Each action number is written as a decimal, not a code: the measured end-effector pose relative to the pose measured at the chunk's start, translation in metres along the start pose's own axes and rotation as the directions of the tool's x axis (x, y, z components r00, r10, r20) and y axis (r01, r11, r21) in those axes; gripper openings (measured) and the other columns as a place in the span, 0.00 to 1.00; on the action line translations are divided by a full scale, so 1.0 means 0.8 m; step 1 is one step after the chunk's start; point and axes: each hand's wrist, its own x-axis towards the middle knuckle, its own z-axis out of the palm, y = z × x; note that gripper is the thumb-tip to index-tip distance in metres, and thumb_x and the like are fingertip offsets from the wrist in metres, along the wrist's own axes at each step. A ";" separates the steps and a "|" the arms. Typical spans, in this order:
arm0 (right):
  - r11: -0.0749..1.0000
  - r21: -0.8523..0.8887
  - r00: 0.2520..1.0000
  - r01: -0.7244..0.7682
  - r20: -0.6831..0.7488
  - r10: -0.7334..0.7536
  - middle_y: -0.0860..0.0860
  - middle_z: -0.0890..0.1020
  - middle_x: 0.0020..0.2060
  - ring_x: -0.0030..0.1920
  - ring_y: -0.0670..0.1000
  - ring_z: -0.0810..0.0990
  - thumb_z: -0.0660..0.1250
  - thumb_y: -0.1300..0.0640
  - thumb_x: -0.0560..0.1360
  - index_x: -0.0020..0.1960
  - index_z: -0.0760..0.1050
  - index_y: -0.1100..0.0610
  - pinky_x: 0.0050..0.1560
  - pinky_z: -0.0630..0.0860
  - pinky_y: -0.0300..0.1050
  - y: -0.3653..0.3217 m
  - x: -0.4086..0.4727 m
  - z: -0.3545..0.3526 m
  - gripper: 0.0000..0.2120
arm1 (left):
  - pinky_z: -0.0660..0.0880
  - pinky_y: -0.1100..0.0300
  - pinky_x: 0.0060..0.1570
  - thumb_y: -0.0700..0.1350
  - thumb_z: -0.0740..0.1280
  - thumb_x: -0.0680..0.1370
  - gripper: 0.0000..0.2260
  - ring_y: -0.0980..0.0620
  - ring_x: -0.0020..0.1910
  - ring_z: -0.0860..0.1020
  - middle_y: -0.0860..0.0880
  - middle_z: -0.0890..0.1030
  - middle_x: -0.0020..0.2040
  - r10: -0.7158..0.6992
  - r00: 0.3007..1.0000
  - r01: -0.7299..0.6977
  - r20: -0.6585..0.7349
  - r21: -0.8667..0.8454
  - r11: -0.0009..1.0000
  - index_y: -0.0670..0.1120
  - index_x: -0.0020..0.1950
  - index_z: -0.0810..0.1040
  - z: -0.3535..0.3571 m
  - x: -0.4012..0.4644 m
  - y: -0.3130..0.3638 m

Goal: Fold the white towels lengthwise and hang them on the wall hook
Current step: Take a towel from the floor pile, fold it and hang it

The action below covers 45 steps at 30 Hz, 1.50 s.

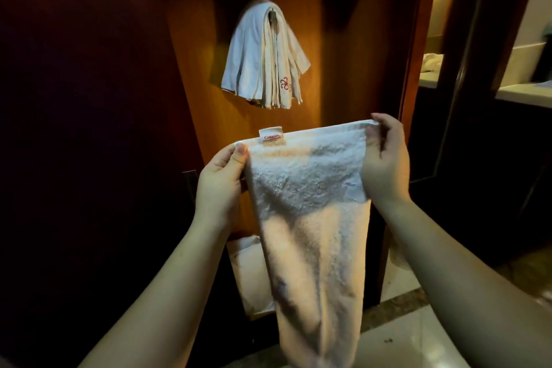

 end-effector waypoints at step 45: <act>0.479 0.276 0.549 -0.833 0.522 0.653 0.58 0.87 0.46 0.47 0.56 0.86 0.68 0.50 0.79 0.51 0.81 0.60 0.51 0.81 0.51 -0.002 -0.098 0.005 0.12 | 0.78 0.48 0.49 0.48 0.64 0.83 0.14 0.45 0.44 0.82 0.36 0.85 0.48 -0.244 0.923 0.245 -0.296 -0.036 0.969 0.40 0.49 0.85 -0.013 -0.052 -0.061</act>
